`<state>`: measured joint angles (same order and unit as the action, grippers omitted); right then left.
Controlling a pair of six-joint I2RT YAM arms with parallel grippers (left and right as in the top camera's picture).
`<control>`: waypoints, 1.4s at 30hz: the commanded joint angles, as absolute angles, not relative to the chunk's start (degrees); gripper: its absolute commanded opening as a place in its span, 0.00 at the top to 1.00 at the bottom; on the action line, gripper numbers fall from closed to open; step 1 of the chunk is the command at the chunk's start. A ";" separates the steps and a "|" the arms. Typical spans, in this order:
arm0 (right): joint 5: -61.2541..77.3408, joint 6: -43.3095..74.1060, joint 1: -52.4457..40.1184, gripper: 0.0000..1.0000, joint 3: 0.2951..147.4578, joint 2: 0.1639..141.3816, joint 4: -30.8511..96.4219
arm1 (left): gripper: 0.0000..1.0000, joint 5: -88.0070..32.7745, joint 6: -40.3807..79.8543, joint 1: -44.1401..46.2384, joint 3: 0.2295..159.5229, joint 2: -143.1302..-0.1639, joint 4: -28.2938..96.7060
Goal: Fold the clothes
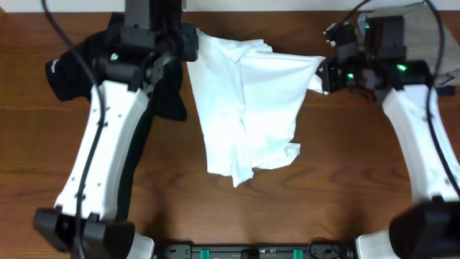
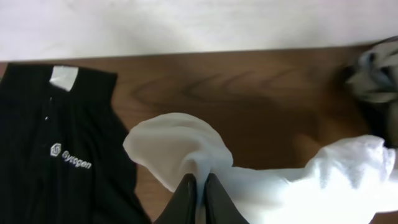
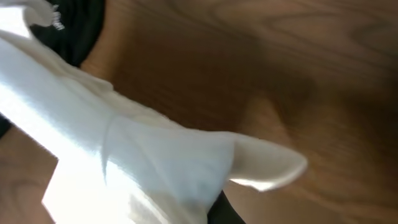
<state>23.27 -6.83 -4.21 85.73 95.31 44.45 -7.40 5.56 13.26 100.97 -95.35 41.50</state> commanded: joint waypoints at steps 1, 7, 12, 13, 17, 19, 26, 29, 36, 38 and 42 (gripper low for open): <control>22.96 -5.76 -4.32 0.99 86.24 99.20 41.74 | 0.94 -3.36 3.68 12.75 101.49 -96.88 40.82; 22.90 -5.28 -4.47 0.99 86.24 105.60 37.30 | 0.83 -3.36 3.05 12.75 101.49 -98.08 41.06; 18.37 -2.11 -3.99 0.99 86.26 109.36 33.36 | 0.83 -3.38 3.09 12.75 101.49 -98.10 40.88; 16.82 -1.17 -3.86 0.99 86.26 109.93 32.93 | 0.83 -3.42 3.29 12.78 101.49 -98.10 40.93; 12.32 2.17 -3.09 0.99 86.24 111.61 31.64 | 0.83 -6.52 4.82 13.85 101.49 -98.19 42.09; 10.76 3.49 -2.57 0.99 86.24 112.05 31.14 | 0.83 -8.38 4.78 15.27 101.49 -98.41 43.62; 10.35 4.51 -0.97 0.99 86.26 112.42 29.74 | 0.83 -8.38 4.73 22.20 101.34 -99.24 51.48; 10.33 5.21 -0.32 0.99 86.26 112.42 29.78 | 0.83 -8.38 4.47 25.91 99.92 -99.31 54.46; 10.59 5.34 0.93 0.99 86.26 112.42 31.29 | 0.83 -9.04 5.02 32.49 91.92 -99.96 53.47; 10.59 5.34 0.95 0.99 86.24 112.42 31.53 | 0.83 -9.76 5.04 33.82 89.52 -100.33 52.71; 10.96 5.34 0.95 0.99 86.26 112.42 31.92 | 0.83 -10.00 5.04 35.42 86.17 -101.45 52.18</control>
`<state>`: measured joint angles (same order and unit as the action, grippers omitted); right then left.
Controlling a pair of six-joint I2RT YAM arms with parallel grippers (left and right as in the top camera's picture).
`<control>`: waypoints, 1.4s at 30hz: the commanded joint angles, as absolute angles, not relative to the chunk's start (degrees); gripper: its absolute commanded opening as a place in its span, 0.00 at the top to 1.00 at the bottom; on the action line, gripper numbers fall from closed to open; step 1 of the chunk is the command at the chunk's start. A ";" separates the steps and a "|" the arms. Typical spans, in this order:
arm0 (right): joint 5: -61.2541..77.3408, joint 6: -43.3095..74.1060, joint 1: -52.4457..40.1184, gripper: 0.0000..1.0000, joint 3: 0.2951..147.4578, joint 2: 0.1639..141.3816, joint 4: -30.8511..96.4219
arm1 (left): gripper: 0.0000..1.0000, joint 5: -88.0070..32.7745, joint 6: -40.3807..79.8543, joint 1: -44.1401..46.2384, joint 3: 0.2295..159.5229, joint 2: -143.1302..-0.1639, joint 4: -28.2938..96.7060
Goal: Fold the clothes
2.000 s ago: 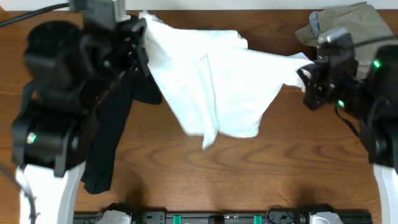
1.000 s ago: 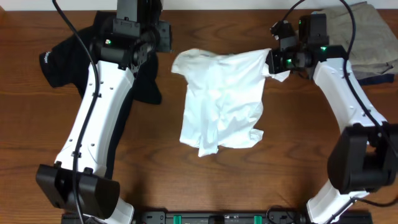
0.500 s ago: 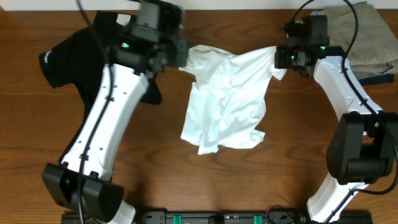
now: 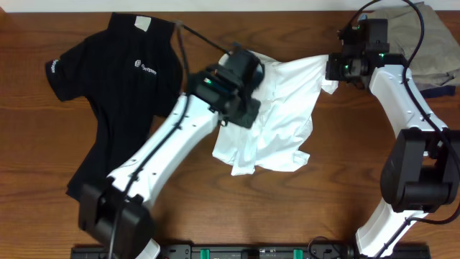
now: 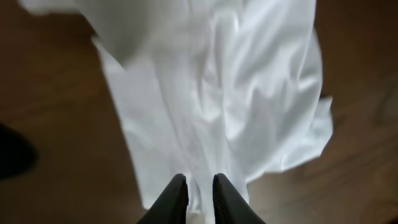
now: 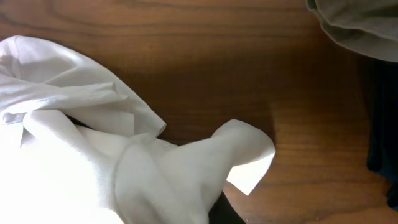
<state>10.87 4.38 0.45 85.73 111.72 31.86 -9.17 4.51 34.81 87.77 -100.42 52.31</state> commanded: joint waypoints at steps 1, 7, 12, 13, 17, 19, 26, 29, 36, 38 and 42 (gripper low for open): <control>10.96 5.34 0.95 0.99 86.26 112.42 31.92 | 0.83 -10.20 5.04 35.53 85.76 -101.86 52.16; 10.96 5.32 0.95 0.98 86.26 112.42 32.12 | 0.71 -14.37 2.55 36.56 85.34 -105.80 52.38; 10.94 5.30 0.95 0.98 86.26 112.42 32.69 | 0.62 -14.35 -5.37 36.88 85.34 -111.74 55.11; 10.94 5.28 0.95 0.99 86.26 112.42 32.77 | 0.61 -14.35 -6.28 36.71 85.34 -112.92 55.64; 10.94 5.08 0.95 0.98 86.26 112.42 32.82 | 0.60 -14.33 -7.31 35.20 85.34 -116.16 56.55; 10.94 5.08 0.95 0.98 86.26 112.42 32.82 | 0.60 -14.35 -7.29 33.93 85.34 -116.51 56.55; 10.94 5.08 0.95 0.98 86.24 112.42 32.75 | 0.53 -17.91 -7.40 31.99 85.34 -116.49 57.54; 10.92 5.08 0.97 0.98 86.24 112.42 32.75 | 0.53 -22.35 -8.97 32.21 85.34 -116.49 58.35; 10.92 5.08 1.06 0.98 86.24 112.42 32.58 | 0.55 -26.76 -12.03 32.58 85.34 -116.49 62.22; 10.94 5.08 1.13 0.98 86.24 112.42 32.60 | 0.71 -26.65 -12.03 32.58 85.34 -116.49 62.78; 10.94 5.08 1.13 0.98 86.26 112.42 32.60 | 0.94 -26.35 -11.99 32.40 85.34 -116.49 62.48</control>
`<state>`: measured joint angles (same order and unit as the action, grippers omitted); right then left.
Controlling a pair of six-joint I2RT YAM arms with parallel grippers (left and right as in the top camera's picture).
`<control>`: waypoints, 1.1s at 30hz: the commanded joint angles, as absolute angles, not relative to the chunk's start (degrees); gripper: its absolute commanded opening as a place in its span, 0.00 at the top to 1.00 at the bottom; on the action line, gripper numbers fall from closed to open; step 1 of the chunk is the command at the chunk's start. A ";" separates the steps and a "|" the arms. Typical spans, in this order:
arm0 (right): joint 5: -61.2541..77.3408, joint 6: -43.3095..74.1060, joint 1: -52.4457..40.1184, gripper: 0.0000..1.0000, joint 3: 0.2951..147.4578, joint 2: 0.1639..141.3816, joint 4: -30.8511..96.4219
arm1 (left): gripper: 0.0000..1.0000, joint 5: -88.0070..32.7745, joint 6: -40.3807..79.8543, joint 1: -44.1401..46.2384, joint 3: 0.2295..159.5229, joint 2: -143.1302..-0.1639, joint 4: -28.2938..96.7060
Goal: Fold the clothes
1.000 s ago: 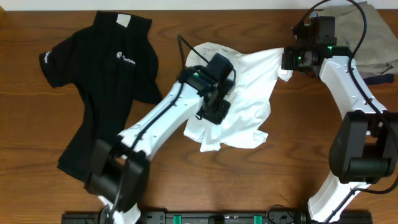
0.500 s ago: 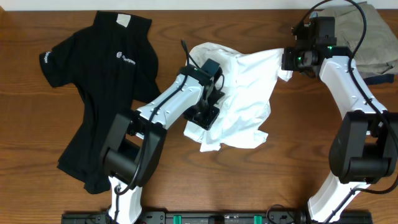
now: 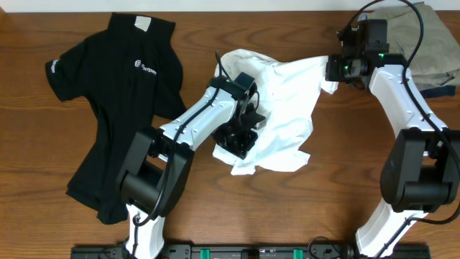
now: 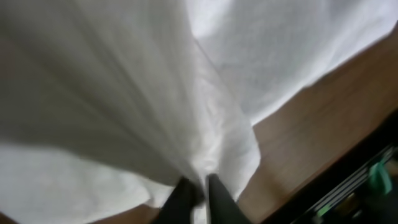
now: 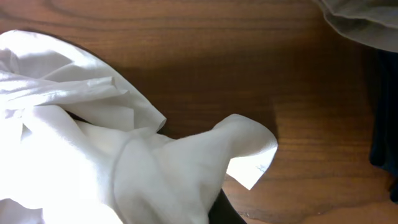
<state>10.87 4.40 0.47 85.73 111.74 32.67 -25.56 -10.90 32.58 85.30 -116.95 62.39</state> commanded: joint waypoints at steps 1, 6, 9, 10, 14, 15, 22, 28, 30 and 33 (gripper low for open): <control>10.94 5.08 1.13 0.98 86.26 112.42 32.64 | 0.94 -26.35 -11.99 32.36 85.34 -116.49 62.30; 10.92 5.06 1.17 0.98 86.26 112.42 32.86 | 0.94 -26.35 -11.92 31.33 85.41 -116.46 62.15; 10.94 5.06 1.17 0.98 86.24 112.42 32.84 | 0.94 -26.37 -11.46 29.93 86.91 -116.29 63.70; 10.94 5.06 1.17 0.98 86.26 112.42 32.84 | 0.94 -26.35 -11.49 29.21 88.05 -116.20 64.77; 10.94 5.08 1.17 0.98 86.26 112.42 32.84 | 0.94 -25.89 -11.44 25.80 92.97 -114.24 67.81; 10.94 5.08 1.17 0.98 86.26 112.42 32.84 | 0.94 -25.21 -11.14 24.69 94.21 -113.23 67.90; 10.92 5.10 1.17 0.99 86.24 112.42 33.15 | 0.94 -18.02 -8.95 17.58 102.87 -105.89 67.83; 10.98 5.80 2.35 0.99 86.26 112.42 34.48 | 0.94 -12.01 -7.88 13.13 105.80 -101.32 67.24; 10.98 6.00 3.05 0.99 86.24 112.42 34.94 | 0.94 -9.76 -7.33 11.84 105.80 -100.62 67.16; 11.03 6.07 3.92 0.99 86.26 112.42 35.42 | 0.94 -6.63 -6.76 9.93 105.78 -100.71 66.78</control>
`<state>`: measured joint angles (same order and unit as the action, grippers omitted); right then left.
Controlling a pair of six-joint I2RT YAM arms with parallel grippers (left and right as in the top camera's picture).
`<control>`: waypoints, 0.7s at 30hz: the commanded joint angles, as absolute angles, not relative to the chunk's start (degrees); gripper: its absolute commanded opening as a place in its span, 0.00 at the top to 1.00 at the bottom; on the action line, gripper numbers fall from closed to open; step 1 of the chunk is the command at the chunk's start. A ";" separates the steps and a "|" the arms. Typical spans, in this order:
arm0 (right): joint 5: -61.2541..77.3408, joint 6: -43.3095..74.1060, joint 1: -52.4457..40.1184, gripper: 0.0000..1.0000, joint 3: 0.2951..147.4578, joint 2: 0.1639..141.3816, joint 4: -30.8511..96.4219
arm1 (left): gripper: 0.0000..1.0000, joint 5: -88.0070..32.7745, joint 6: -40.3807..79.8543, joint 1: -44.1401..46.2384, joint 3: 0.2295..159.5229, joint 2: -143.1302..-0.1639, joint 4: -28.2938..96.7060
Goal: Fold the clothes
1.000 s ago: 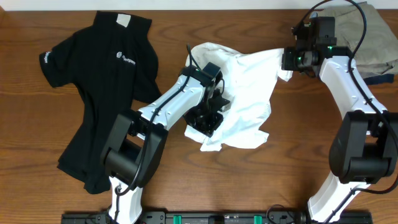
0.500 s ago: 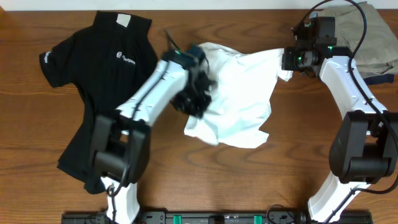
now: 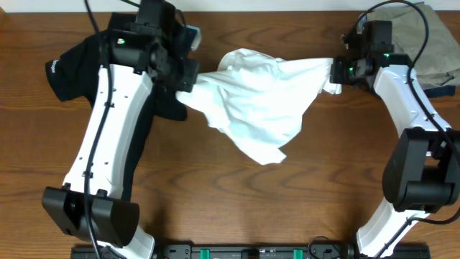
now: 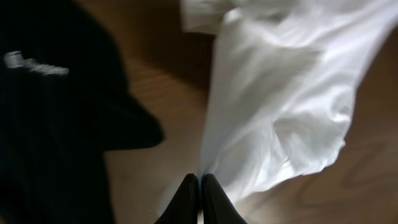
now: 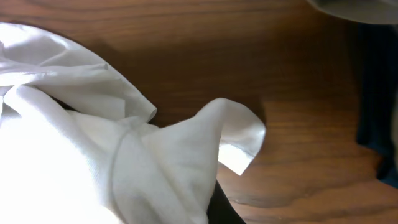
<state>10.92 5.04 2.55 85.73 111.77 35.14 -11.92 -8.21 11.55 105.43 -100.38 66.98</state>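
Observation:
A white shirt (image 3: 259, 101) is pulled taut and lifted between my two grippers; its loose lower part droops toward the table. My left gripper (image 3: 188, 76) holds the shirt's left end, and the left wrist view shows its fingers (image 4: 199, 182) pinched together on a thin edge of white cloth (image 4: 280, 93). My right gripper (image 3: 335, 72) holds the right end by the sleeve. In the right wrist view the white cloth (image 5: 124, 168) covers most of that gripper, leaving only a dark fingertip (image 5: 221, 208) showing beneath it.
A black polo shirt (image 3: 68, 65) lies at the left under my left arm, also in the left wrist view (image 4: 56, 112). A grey-beige garment (image 3: 424, 36) and a dark blue item (image 3: 440, 90) lie at the back right corner.
My left gripper was low on the shirt's bottom part near the table's middle. Now it is up at the left with cloth in it, stretching the shirt. The right gripper has hardly moved.
First both grippers held the white shirt spread between them at the back. Then the left one had let go, its jaws slightly apart over the crumpled shirt. Then it was shut on the shirt's lower part, and now holds that part out to the left.

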 commanded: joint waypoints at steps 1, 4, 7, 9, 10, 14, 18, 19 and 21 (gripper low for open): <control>11.07 6.22 4.23 0.99 86.26 112.42 35.64 | 0.94 -5.41 -6.48 9.23 105.78 -100.86 66.48; 12.34 6.24 5.34 0.99 86.26 112.42 36.67 | 0.94 -2.17 -4.43 7.09 105.78 -101.06 63.99; 12.56 7.84 6.57 0.99 86.26 112.42 37.63 | 0.94 -1.87 -2.72 4.58 105.78 -101.08 59.42; 13.19 8.14 7.33 0.99 86.26 112.40 38.39 | 0.94 -1.87 -1.61 3.09 105.78 -101.08 56.27; 13.89 8.12 7.75 0.99 86.26 112.40 38.81 | 0.94 -1.89 -1.28 2.31 105.78 -101.12 54.50; 14.46 8.12 8.32 0.99 86.26 112.40 40.73 | 0.94 -1.89 -1.21 0.64 105.78 -101.51 47.29; 16.43 8.12 7.81 0.99 86.26 112.40 41.21 | 0.94 -1.93 -1.41 1.17 105.78 -102.41 42.28; 16.80 8.12 7.70 0.99 86.26 112.40 41.17 | 0.94 -1.98 -1.41 1.58 105.78 -102.78 41.45; 16.97 8.12 7.44 0.99 86.26 112.40 41.15 | 0.90 -2.09 -1.41 2.39 105.78 -103.39 40.88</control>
<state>15.70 7.25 7.68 85.73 111.77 41.12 -2.98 -1.89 1.54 105.36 -101.80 41.34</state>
